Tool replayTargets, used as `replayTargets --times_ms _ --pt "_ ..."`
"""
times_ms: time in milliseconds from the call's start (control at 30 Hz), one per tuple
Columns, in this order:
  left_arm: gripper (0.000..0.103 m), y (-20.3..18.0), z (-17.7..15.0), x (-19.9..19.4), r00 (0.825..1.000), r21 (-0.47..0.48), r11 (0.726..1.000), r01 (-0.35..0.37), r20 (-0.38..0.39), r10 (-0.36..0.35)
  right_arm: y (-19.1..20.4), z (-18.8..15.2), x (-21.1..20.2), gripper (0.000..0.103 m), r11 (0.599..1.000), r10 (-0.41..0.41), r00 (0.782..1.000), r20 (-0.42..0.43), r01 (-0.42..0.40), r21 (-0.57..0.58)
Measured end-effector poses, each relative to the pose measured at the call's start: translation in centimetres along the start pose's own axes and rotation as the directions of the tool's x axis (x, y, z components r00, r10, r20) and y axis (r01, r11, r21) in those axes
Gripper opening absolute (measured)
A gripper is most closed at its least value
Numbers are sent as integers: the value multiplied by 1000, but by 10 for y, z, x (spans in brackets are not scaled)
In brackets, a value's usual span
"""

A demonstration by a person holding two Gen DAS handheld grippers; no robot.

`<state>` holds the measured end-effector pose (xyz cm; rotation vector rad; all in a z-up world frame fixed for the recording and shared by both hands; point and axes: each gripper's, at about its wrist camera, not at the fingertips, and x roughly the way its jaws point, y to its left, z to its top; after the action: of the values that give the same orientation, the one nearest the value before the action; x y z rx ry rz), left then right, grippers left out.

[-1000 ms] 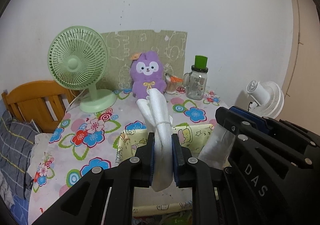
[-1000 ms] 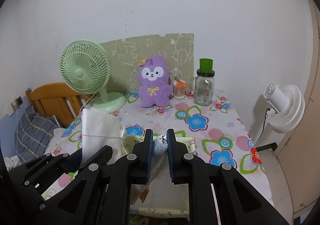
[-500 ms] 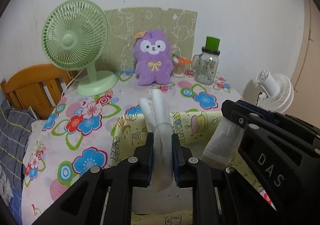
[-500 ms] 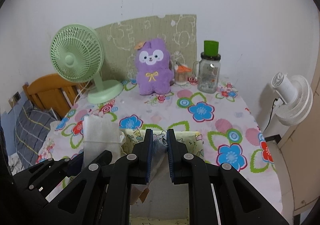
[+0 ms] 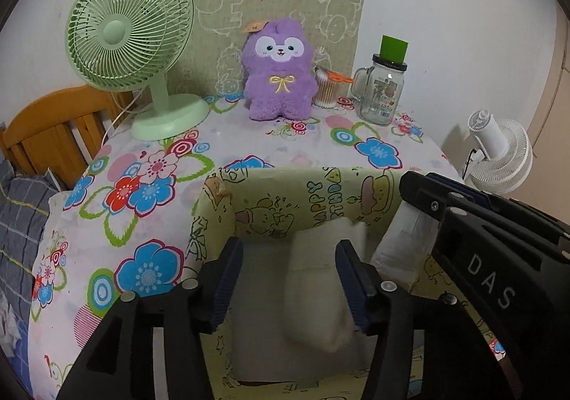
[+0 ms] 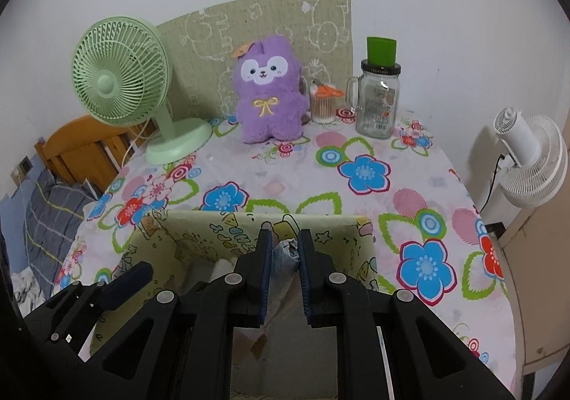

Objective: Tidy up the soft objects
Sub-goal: 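Carry both white cloths over the basket and open both tools to drop them inside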

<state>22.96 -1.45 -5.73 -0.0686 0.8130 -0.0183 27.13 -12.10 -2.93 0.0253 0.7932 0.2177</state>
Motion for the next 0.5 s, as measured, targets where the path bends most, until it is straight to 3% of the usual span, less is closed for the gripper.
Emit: replayTargets --times_ms 367,433,500 --pt "66 -2 -4 -5 1000 24 1000 -6 7 6 4 -4 3 21 1000 -8 1000 -28 8 -16" --pt "67 -2 -5 -8 1000 27 1000 -6 10 5 4 -5 1 34 1000 -14 1000 -26 14 -19" --pt "69 -2 -7 -11 1000 30 1000 -6 15 6 5 -6 -3 68 1000 -18 1000 -11 18 -20"
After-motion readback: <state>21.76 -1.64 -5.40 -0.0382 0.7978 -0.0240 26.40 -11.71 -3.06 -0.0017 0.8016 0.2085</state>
